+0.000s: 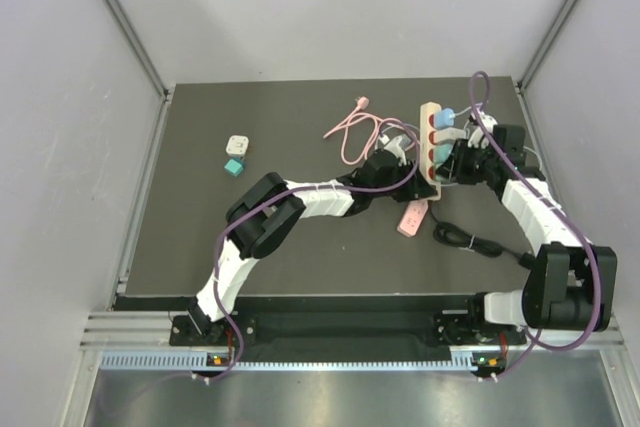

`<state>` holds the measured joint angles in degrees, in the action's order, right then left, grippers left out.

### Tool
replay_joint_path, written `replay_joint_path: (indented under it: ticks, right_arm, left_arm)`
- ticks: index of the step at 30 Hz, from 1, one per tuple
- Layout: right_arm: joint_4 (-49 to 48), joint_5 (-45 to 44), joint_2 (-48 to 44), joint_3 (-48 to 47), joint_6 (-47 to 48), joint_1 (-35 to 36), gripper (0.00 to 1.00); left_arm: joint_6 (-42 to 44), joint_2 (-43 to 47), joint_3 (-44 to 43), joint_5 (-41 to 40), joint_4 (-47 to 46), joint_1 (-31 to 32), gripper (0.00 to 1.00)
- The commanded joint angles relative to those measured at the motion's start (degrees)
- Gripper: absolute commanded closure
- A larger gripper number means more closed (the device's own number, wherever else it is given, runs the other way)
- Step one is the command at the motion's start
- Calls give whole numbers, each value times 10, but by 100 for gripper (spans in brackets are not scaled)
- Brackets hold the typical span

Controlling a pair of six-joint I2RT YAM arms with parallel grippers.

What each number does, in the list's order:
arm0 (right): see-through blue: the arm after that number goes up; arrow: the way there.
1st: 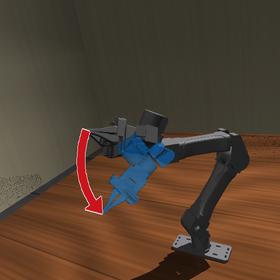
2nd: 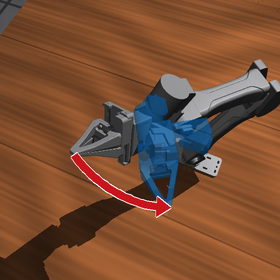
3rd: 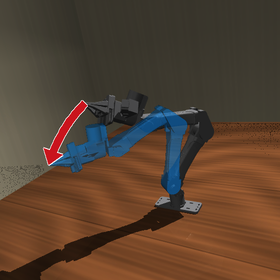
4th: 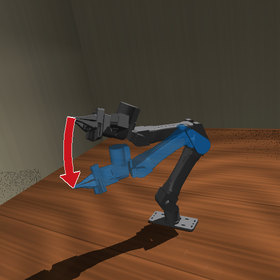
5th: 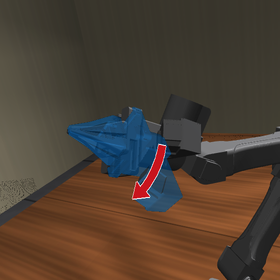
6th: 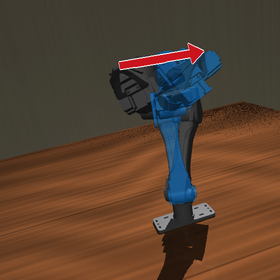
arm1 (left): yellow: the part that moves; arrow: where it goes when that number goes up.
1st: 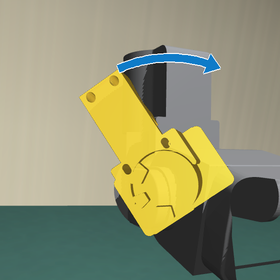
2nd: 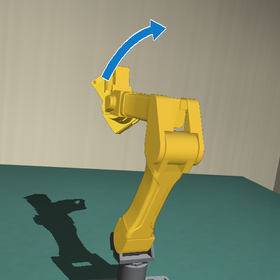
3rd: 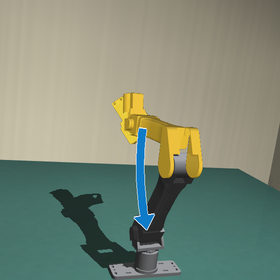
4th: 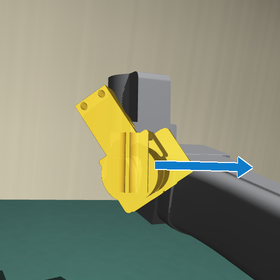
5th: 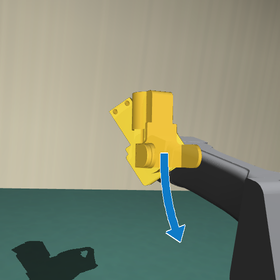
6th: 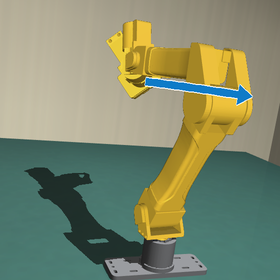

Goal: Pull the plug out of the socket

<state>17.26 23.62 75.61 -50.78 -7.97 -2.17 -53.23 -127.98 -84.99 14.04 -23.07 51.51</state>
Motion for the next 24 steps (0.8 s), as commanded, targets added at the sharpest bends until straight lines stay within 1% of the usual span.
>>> replay_joint_path:
  ticks: [1,2,3,4,7,10,14,17,18,20,21,22,24]
  right_arm:
    - [-24,152,-19,-42,42,-16,100]
    - [-26,171,-14,-39,54,-25,100]
    - [-25,186,-11,-37,59,-34,100]
    - [-19,218,-6,-38,64,-55,100]
    - [-9,262,16,-41,67,-95,100]
    - [-4,271,30,-42,67,-114,100]
    - [-7,260,23,-39,52,-114,100]
    - [-7,215,8,-48,31,-100,100]
    - [-5,177,2,-51,28,-93,100]
    - [2,132,-14,-56,16,-58,100]
    - [4,85,-20,-63,11,-43,100]
    - [8,62,-24,-65,4,-8,100]
    - [9,17,-35,-74,-4,28,100]
  left_arm:
    - [17,20,24,-19,-27,-10,100]
    - [13,24,30,-11,-50,-11,100]
    - [10,26,39,-4,-57,-12,100]
    - [9,29,43,-1,-64,-14,100]
    - [5,41,58,11,-83,-16,100]
    - [0,50,66,16,-88,-19,100]
    - [-11,51,68,12,-81,-21,100]
    - [-18,47,58,2,-61,-20,100]
    - [-19,44,54,0,-52,-20,100]
    - [-20,38,39,-6,-31,-20,100]
    - [-20,34,33,-7,-26,-20,100]
    - [-20,30,28,-7,-12,-20,100]
    - [-18,27,15,-8,-1,-19,100]
